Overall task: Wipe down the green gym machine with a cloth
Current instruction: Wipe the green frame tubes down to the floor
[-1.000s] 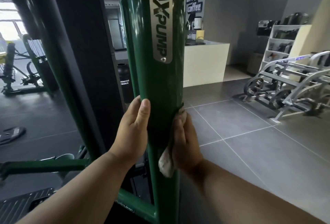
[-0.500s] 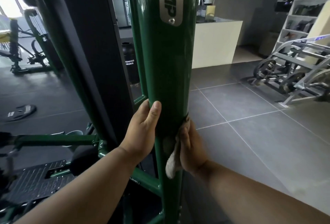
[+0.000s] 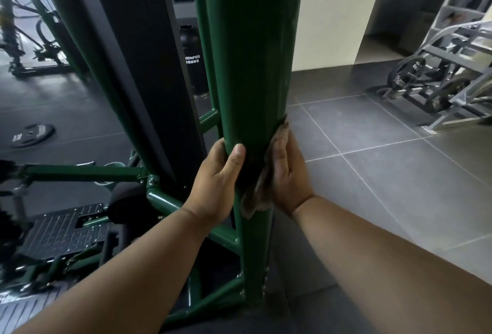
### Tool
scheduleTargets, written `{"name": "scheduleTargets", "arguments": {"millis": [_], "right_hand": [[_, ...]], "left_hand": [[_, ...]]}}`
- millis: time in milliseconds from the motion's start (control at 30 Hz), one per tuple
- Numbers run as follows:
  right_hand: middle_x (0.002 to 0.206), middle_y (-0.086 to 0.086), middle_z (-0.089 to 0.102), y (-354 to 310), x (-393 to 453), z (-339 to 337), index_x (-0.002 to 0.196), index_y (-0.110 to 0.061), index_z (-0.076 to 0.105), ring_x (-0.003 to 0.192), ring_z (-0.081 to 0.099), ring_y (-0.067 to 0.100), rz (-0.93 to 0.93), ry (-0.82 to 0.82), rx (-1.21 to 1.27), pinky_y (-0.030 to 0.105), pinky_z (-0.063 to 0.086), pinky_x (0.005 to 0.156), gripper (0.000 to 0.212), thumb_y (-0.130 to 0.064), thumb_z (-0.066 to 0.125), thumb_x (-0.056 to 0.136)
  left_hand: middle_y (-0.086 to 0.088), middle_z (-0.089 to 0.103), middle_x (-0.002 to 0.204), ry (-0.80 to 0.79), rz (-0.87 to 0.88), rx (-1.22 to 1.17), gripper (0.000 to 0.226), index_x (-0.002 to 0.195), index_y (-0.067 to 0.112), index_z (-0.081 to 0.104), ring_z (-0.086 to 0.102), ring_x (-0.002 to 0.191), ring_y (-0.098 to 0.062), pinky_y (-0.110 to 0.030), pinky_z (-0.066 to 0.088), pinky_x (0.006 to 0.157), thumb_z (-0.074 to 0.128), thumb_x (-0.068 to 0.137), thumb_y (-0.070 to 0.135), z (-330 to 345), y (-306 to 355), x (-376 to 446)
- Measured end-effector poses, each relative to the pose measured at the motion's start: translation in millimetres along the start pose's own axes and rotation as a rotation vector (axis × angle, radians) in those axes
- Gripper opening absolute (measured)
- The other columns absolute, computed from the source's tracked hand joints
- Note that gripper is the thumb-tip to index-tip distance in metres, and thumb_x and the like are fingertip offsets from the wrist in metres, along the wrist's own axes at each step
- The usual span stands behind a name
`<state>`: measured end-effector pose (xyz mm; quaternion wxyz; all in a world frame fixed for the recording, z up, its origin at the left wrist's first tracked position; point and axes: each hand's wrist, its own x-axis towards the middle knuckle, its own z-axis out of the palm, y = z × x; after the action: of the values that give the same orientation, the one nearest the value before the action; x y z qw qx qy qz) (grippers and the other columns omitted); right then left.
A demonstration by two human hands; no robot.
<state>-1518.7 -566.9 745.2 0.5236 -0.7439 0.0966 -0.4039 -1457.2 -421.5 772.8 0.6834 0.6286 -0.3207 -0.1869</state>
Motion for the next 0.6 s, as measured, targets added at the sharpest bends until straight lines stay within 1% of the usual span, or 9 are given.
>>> {"name": "scheduleTargets", "arguments": {"millis": [67, 133, 167, 267, 367, 433, 500, 533, 600], "right_hand": [[0.139, -0.009, 0.064, 39, -31, -1, 0.15, -0.029, 0.048, 0.132, 0.059, 0.01, 0.137, -0.09, -0.087, 0.049, 0.05, 0.108, 0.069, -0.073, 0.026, 0.102], [0.136, -0.012, 0.065, 64, -53, -3, 0.148, -0.033, 0.049, 0.129, 0.06, 0.008, 0.212, -0.154, -0.125, 0.05, 0.051, 0.107, 0.07, -0.078, 0.026, 0.099], [0.135, -0.012, 0.065, 69, -57, -5, 0.147, -0.033, 0.05, 0.129, 0.06, 0.008, 0.228, -0.174, -0.101, 0.051, 0.05, 0.107, 0.069, -0.078, 0.028, 0.099], [0.131, -0.004, 0.067, 63, -47, -6, 0.139, -0.028, 0.054, 0.127, 0.062, 0.016, 0.184, -0.166, 0.033, 0.054, 0.05, 0.106, 0.055, -0.066, 0.036, 0.104], [0.122, 0.008, 0.066, 51, -35, 0, 0.122, -0.034, 0.057, 0.118, 0.064, 0.029, 0.105, -0.1, 0.134, 0.059, 0.05, 0.101, 0.033, -0.058, 0.04, 0.107], [0.124, -0.001, 0.065, 55, -40, 4, 0.126, -0.036, 0.054, 0.12, 0.062, 0.019, 0.082, -0.072, 0.12, 0.049, 0.051, 0.105, 0.028, -0.052, 0.039, 0.108], [0.126, -0.023, 0.061, 71, -54, 3, 0.13, -0.042, 0.048, 0.122, 0.059, 0.001, 0.094, -0.103, 0.043, 0.036, 0.05, 0.106, 0.025, -0.048, 0.038, 0.108], [0.126, -0.029, 0.058, 81, -63, 2, 0.131, -0.046, 0.044, 0.121, 0.058, -0.002, 0.118, -0.134, -0.007, 0.036, 0.051, 0.105, 0.025, -0.049, 0.038, 0.108], [0.126, -0.023, 0.06, 103, -81, 0, 0.133, -0.043, 0.042, 0.119, 0.061, 0.003, 0.187, -0.2, -0.089, 0.044, 0.054, 0.1, 0.031, -0.056, 0.036, 0.106]], "left_hand": [[0.014, 0.072, 0.131, 0.008, -0.052, 0.0, 0.038, 0.132, 0.026, 0.061, 0.063, 0.127, -0.002, -0.025, 0.049, 0.106, 0.053, 0.104, 0.05, 0, -22, -6], [0.008, 0.07, 0.135, 0.032, -0.087, 0.034, 0.046, 0.137, 0.024, 0.06, 0.063, 0.13, -0.008, -0.035, 0.047, 0.111, 0.056, 0.103, 0.055, 2, -46, -15], [0.008, 0.069, 0.136, 0.051, -0.098, 0.058, 0.047, 0.138, 0.024, 0.059, 0.062, 0.131, -0.008, -0.033, 0.047, 0.11, 0.056, 0.103, 0.055, 2, -58, -18], [0.01, 0.07, 0.135, 0.077, -0.151, 0.077, 0.043, 0.14, 0.022, 0.058, 0.062, 0.129, -0.005, -0.023, 0.048, 0.104, 0.056, 0.105, 0.048, 6, -90, -30], [0.012, 0.07, 0.132, 0.126, -0.195, 0.146, 0.044, 0.138, 0.024, 0.06, 0.062, 0.128, -0.004, -0.03, 0.047, 0.11, 0.053, 0.103, 0.05, 8, -115, -39], [0.013, 0.071, 0.129, 0.146, -0.207, 0.2, 0.042, 0.136, 0.025, 0.06, 0.063, 0.125, -0.003, -0.033, 0.047, 0.109, 0.051, 0.104, 0.051, 9, -123, -42], [0.014, 0.071, 0.124, 0.151, -0.2, 0.249, 0.039, 0.134, 0.026, 0.061, 0.064, 0.12, -0.002, -0.031, 0.049, 0.105, 0.049, 0.107, 0.051, 9, -124, -41], [0.015, 0.072, 0.123, 0.15, -0.203, 0.261, 0.037, 0.134, 0.027, 0.061, 0.064, 0.118, 0.0, -0.027, 0.05, 0.103, 0.048, 0.108, 0.05, 8, -123, -41], [0.021, 0.07, 0.124, 0.134, -0.211, 0.253, 0.034, 0.136, 0.029, 0.06, 0.063, 0.118, 0.005, -0.017, 0.049, 0.098, 0.047, 0.109, 0.047, 8, -120, -41]]}}
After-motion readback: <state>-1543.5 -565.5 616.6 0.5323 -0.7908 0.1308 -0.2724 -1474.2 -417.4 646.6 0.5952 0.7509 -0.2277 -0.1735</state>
